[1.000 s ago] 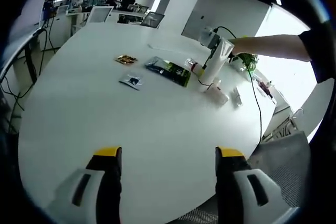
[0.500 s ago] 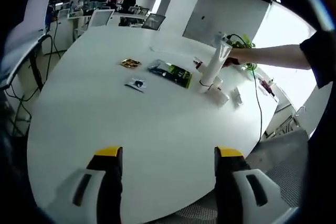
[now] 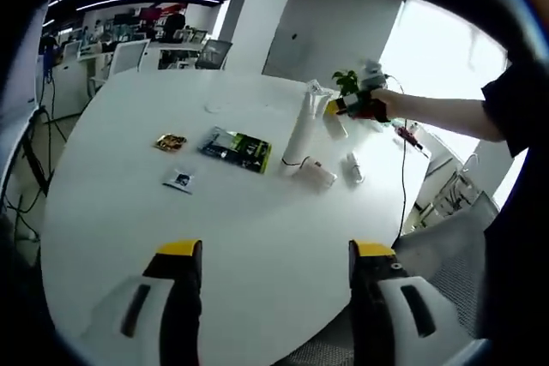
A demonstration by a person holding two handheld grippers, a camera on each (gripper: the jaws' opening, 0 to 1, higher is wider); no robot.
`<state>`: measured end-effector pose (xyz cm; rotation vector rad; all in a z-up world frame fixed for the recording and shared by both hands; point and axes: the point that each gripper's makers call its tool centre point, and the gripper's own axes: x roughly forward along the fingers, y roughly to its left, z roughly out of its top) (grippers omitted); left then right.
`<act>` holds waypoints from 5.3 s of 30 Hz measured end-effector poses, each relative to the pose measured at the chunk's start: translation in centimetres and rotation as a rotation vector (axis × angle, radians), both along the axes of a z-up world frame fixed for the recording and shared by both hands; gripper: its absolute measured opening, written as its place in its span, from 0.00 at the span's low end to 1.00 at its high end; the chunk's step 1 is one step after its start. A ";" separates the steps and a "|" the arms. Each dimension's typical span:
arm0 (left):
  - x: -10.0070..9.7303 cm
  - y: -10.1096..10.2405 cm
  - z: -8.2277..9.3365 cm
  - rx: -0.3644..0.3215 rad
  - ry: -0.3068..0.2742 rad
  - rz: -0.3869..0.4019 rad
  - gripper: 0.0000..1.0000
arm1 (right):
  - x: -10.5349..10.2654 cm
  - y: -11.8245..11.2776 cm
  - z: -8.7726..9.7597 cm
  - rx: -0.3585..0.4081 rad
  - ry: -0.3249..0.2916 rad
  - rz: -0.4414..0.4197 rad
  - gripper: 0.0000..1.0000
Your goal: Arrange the skincare products in the storage area until every visible bottle or jar stands upright without overlapping.
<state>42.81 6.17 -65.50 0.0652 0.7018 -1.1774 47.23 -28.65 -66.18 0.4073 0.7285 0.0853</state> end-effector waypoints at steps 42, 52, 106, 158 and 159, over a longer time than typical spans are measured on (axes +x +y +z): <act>-12.6 -5.3 23.5 -0.528 -0.205 -0.507 0.57 | -14.9 31.0 28.2 0.205 -0.891 0.708 0.20; -13.2 -5.8 24.1 -0.589 -0.196 -0.523 0.42 | -15.8 32.1 28.7 0.198 -0.959 0.767 0.20; -13.8 -8.8 19.3 -0.511 -0.307 -0.492 0.33 | -16.5 29.2 25.2 -0.024 -0.755 0.726 0.25; -7.8 -13.0 2.5 -0.143 -0.012 -0.370 0.58 | -9.6 21.3 9.1 -0.051 -0.653 0.626 0.21; -7.6 -13.0 2.3 -0.140 -0.012 -0.364 0.60 | -9.4 20.9 8.7 -0.053 -0.656 0.618 0.21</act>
